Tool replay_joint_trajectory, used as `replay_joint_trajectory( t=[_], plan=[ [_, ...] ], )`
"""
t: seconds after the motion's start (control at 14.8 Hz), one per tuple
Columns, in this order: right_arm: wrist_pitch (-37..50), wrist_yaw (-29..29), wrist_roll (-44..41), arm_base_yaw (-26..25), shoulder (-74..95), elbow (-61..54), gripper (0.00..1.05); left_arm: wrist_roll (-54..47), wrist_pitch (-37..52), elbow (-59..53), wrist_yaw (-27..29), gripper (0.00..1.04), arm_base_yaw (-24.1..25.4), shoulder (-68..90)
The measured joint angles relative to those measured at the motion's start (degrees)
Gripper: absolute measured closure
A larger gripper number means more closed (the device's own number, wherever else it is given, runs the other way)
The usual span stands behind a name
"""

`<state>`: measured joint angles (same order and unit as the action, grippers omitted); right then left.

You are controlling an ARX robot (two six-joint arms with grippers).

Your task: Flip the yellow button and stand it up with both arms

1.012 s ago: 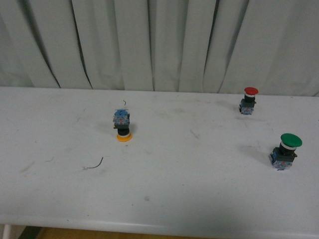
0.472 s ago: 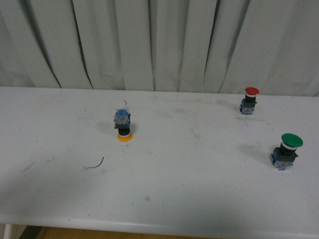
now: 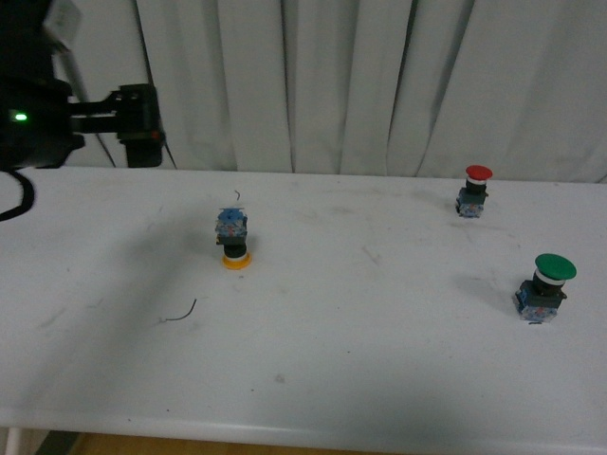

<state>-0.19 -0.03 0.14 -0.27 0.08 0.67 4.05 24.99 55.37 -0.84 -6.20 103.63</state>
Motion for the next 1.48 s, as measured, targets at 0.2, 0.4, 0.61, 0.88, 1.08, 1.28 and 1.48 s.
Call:
replay_joint_trajectory(
  t=[0.2,0.4,0.61,0.88,1.08,1.28,1.48],
  plan=[
    [0.0,0.0,0.0,0.0,0.0,0.0,0.06,0.0,-6.4,13.6,-0.1,0.07,-2.7,9.2],
    [0.0,0.0,0.0,0.0,0.0,0.0,0.06,0.6,-13.4,21.8,-1.4,0.07,-5.3,16.1],
    [0.0,0.0,0.0,0.0,0.0,0.0,0.06,0.3,-21.6,26.4,-1.8,0.07,-7.0,20.0],
    [0.0,0.0,0.0,0.0,0.0,0.0,0.06,1.0,-31.7,32.7,0.0,0.07,-7.0,24.7],
    [0.0,0.0,0.0,0.0,0.0,0.0,0.06,2.3,-34.0,35.1,1.5,0.07,-6.9,26.4],
    [0.0,0.0,0.0,0.0,0.0,0.0,0.06,2.6,-36.6,38.2,4.4,0.07,-7.3,28.2],
    [0.0,0.0,0.0,0.0,0.0,0.0,0.06,1.9,-38.4,40.4,5.6,0.26,-8.7,30.3]
  ],
)
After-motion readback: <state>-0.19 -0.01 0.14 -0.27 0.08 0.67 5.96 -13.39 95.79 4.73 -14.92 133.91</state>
